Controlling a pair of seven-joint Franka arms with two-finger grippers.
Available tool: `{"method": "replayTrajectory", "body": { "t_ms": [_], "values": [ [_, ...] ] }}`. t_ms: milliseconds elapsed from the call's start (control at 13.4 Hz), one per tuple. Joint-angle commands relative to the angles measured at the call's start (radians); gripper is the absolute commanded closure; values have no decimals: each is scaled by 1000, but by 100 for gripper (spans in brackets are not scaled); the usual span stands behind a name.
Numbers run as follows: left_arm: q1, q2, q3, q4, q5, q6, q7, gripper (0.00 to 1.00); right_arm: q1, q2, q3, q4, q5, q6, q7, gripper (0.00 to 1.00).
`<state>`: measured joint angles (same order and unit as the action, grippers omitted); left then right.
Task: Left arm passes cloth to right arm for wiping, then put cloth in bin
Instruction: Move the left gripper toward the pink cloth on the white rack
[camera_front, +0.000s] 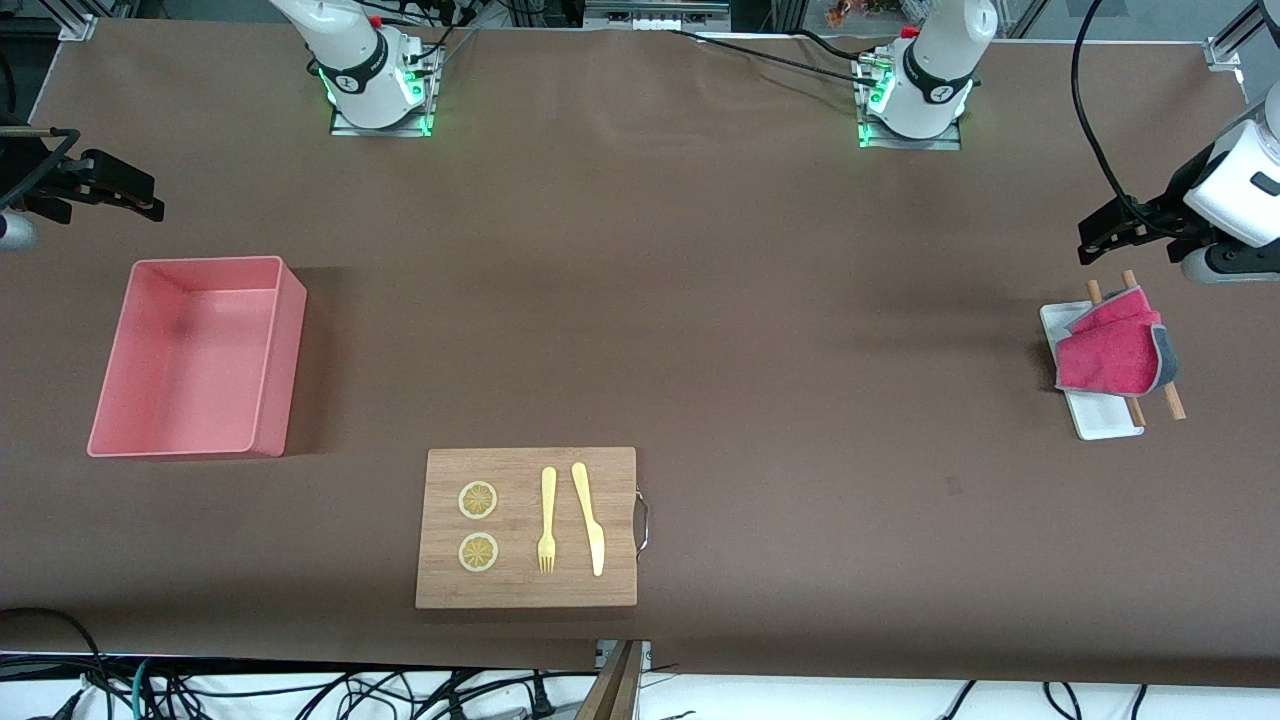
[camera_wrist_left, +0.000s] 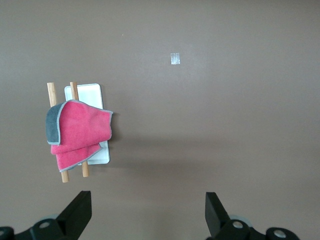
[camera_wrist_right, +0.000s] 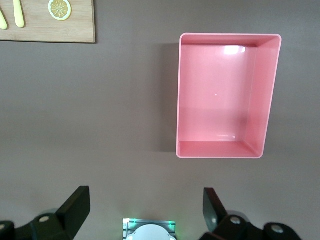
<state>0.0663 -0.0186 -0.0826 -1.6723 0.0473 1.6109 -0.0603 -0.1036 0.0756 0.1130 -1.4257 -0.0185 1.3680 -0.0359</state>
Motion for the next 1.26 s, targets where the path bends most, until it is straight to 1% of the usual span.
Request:
{"method": "replayTrajectory", "body": {
  "t_ms": [0, 223, 446, 743, 967, 1190],
  "values": [
    [3, 16, -3, 25, 12, -8, 19, 0, -2, 4, 2, 8, 8, 3, 11, 0],
    [3, 22, -2, 46, 9, -9, 0, 0, -2, 4, 2, 8, 8, 9, 11, 0],
    [1, 37, -3, 48, 9, -9, -3, 0, -2, 7, 2, 8, 8, 20, 10, 0],
    [6, 34, 0, 65, 14, -20, -1, 0, -10, 7, -4, 8, 6, 20, 10, 0],
    [58, 40, -2, 57, 9, -22, 16, 0, -15, 9, -6, 8, 5, 31, 11, 0],
    [70, 43, -2, 54, 9, -23, 14, 0, -13, 9, -4, 8, 3, 37, 11, 0]
  ]
}}
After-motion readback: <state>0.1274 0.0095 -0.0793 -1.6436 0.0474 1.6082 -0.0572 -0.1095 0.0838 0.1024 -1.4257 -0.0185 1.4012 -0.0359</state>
